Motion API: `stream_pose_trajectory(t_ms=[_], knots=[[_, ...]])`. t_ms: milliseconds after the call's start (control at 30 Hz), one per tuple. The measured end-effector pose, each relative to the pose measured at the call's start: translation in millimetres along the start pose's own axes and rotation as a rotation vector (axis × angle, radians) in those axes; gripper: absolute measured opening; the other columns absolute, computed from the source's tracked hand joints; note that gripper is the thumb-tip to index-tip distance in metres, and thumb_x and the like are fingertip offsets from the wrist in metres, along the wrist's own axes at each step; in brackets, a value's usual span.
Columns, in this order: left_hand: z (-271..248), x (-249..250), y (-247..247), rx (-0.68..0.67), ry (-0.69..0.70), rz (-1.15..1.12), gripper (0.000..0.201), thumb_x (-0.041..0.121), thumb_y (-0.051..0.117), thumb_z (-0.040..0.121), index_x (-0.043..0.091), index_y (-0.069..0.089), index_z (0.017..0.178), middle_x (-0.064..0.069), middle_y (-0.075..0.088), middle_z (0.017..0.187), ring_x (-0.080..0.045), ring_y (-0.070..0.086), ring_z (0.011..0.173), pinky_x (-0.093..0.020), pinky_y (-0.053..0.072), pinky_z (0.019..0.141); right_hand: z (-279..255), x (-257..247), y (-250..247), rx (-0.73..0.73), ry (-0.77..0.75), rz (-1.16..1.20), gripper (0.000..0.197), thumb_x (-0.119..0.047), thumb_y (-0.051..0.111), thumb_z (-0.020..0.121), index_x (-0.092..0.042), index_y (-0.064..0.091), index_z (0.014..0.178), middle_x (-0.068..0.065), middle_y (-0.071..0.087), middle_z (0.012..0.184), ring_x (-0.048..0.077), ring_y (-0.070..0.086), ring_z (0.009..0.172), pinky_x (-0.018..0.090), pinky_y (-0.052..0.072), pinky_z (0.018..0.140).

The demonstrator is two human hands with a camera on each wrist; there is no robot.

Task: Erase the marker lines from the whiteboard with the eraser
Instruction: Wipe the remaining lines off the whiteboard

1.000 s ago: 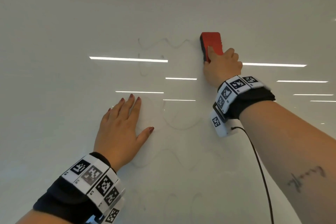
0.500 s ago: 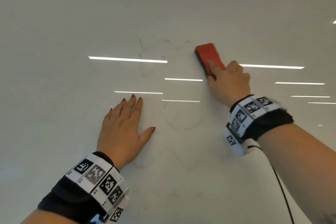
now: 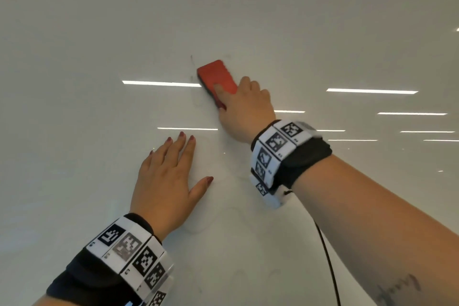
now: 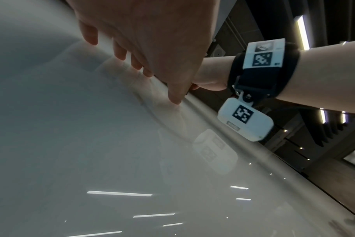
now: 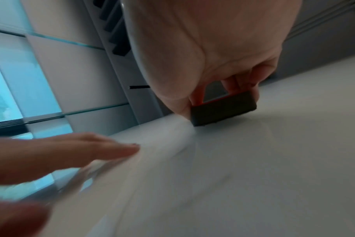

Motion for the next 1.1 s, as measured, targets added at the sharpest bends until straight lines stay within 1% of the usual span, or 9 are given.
stream_pose_trajectory(t_ms=[133, 300, 400, 500, 633, 800, 867, 1000, 1100], knots=[[1, -1, 0, -0.001, 0.004, 0.001, 0.084, 0.071, 0.009, 0.081, 0.023, 0.009, 0.150, 0.001, 0.012, 0.157, -0.021, 0.016, 0.143, -0.039, 0.019, 0.114, -21, 17, 5, 0.022, -0.046, -0.014, 0.053, -0.038, 0.033, 0.096, -0.034, 0.020, 0.147, 0.014, 0.041, 0.121, 0.032, 0.041, 0.107, 0.043, 0.034, 0.085], [-1, -1, 0, -0.006, 0.007, -0.020, 0.085, 0.072, 0.006, 0.080, 0.024, 0.006, 0.150, 0.002, 0.008, 0.158, -0.020, 0.012, 0.144, -0.038, 0.017, 0.115, -7, 85, 4, 0.004, 0.234, -0.030, 0.053, -0.039, 0.032, 0.096, -0.033, 0.019, 0.147, 0.018, 0.040, 0.122, 0.035, 0.042, 0.108, 0.045, 0.035, 0.087], [-1, -2, 1, 0.002, 0.009, -0.006, 0.085, 0.072, 0.005, 0.080, 0.025, 0.005, 0.150, 0.002, 0.007, 0.158, -0.020, 0.011, 0.144, -0.038, 0.015, 0.115, 11, 82, 3, 0.014, 0.313, -0.006, 0.052, -0.035, 0.034, 0.096, -0.028, 0.022, 0.147, 0.020, 0.039, 0.124, 0.036, 0.041, 0.110, 0.045, 0.036, 0.088], [0, -2, 0, 0.007, 0.014, -0.001, 0.084, 0.071, 0.008, 0.082, 0.023, 0.010, 0.150, 0.001, 0.011, 0.157, -0.021, 0.016, 0.143, -0.039, 0.018, 0.115, 19, 33, 1, 0.016, 0.165, 0.049, 0.052, -0.033, 0.035, 0.095, -0.031, 0.024, 0.146, 0.018, 0.039, 0.126, 0.036, 0.040, 0.111, 0.044, 0.035, 0.088], [0, -1, 0, 0.005, 0.010, -0.004, 0.084, 0.070, 0.009, 0.082, 0.022, 0.012, 0.151, 0.000, 0.013, 0.157, -0.022, 0.017, 0.143, -0.040, 0.019, 0.115, -8, -26, 4, 0.032, -0.092, 0.033, 0.053, -0.037, 0.035, 0.096, -0.033, 0.022, 0.147, 0.014, 0.040, 0.124, 0.032, 0.041, 0.110, 0.041, 0.035, 0.086], [1, -1, 0, -0.009, 0.011, 0.019, 0.086, 0.071, 0.006, 0.080, 0.023, 0.007, 0.151, 0.000, 0.009, 0.158, -0.020, 0.012, 0.144, -0.039, 0.018, 0.115, -27, -11, 1, -0.046, -0.187, 0.007, 0.053, -0.044, 0.036, 0.096, -0.043, 0.019, 0.146, 0.012, 0.038, 0.125, 0.030, 0.040, 0.112, 0.041, 0.035, 0.086], [1, -2, 0, -0.012, 0.015, 0.010, 0.086, 0.072, 0.006, 0.079, 0.024, 0.007, 0.151, 0.001, 0.009, 0.158, -0.020, 0.013, 0.144, -0.039, 0.018, 0.115, -24, 7, -2, -0.049, -0.129, 0.014, 0.052, -0.043, 0.036, 0.096, -0.045, 0.020, 0.145, 0.012, 0.039, 0.123, 0.030, 0.040, 0.111, 0.042, 0.035, 0.086], [0, -2, -1, -0.010, 0.027, -0.003, 0.086, 0.073, 0.005, 0.079, 0.025, 0.003, 0.150, 0.002, 0.006, 0.158, -0.020, 0.010, 0.144, -0.038, 0.016, 0.115, -5, 53, -6, -0.058, 0.109, 0.004, 0.053, -0.040, 0.035, 0.096, -0.042, 0.020, 0.146, 0.014, 0.039, 0.122, 0.033, 0.041, 0.109, 0.043, 0.034, 0.085], [-1, -3, 0, 0.002, 0.034, -0.001, 0.085, 0.073, 0.004, 0.079, 0.026, 0.002, 0.150, 0.003, 0.004, 0.158, -0.019, 0.009, 0.145, -0.036, 0.013, 0.115, 16, 62, -7, -0.107, 0.229, 0.009, 0.053, -0.035, 0.035, 0.096, -0.039, 0.020, 0.147, 0.016, 0.037, 0.126, 0.034, 0.039, 0.114, 0.043, 0.034, 0.089]])
Point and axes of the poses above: each hand's wrist, its own z-axis towards the middle knuckle, its own y-axis out of the palm, x = y × z, the point moved 5 cm from there along z, towards the middle knuckle
